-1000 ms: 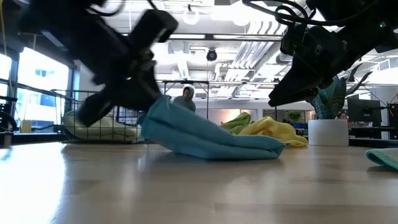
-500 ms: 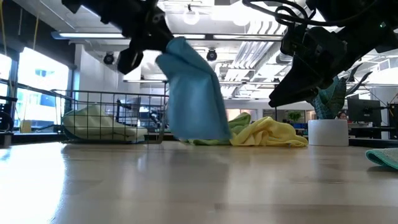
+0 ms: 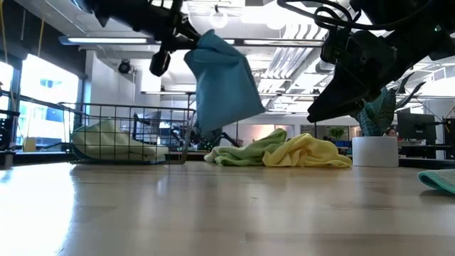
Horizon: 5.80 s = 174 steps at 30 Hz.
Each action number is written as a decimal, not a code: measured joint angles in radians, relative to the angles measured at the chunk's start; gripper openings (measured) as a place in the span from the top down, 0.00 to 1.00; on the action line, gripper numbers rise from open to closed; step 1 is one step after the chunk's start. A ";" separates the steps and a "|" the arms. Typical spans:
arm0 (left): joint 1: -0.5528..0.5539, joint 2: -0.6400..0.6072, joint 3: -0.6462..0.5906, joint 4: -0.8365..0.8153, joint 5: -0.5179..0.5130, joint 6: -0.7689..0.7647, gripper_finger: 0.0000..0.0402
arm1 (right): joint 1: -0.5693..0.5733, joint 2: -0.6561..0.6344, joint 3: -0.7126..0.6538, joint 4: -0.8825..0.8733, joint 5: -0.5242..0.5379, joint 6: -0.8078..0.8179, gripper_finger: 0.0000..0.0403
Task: Fold microfiber towels
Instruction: Put the folded blue towel into the wire basket, then fold the green towel
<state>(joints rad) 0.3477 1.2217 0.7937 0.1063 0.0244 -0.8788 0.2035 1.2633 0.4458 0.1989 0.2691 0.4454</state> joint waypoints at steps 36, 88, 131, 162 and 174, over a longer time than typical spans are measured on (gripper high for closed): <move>0.629 0.133 0.178 -0.590 0.348 0.535 0.98 | 0.000 0.000 0.000 0.000 0.000 0.000 0.62; 0.444 0.067 0.178 -1.253 -0.383 0.444 0.98 | 0.000 0.000 0.000 0.000 0.000 0.000 0.62; 0.320 0.221 0.136 -1.198 -0.484 0.284 0.80 | 0.000 0.000 0.000 0.000 0.000 0.000 0.62; 0.199 0.117 0.358 -1.158 -0.356 0.351 0.87 | 0.000 0.000 0.000 0.000 0.000 0.000 0.62; -0.274 0.122 0.344 -0.924 -0.424 0.287 0.87 | 0.000 0.000 0.000 0.000 0.000 0.000 0.62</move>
<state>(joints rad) 0.0733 1.3438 1.1378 -0.8174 -0.3999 -0.5915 0.2035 1.2633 0.4461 0.1988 0.2694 0.4454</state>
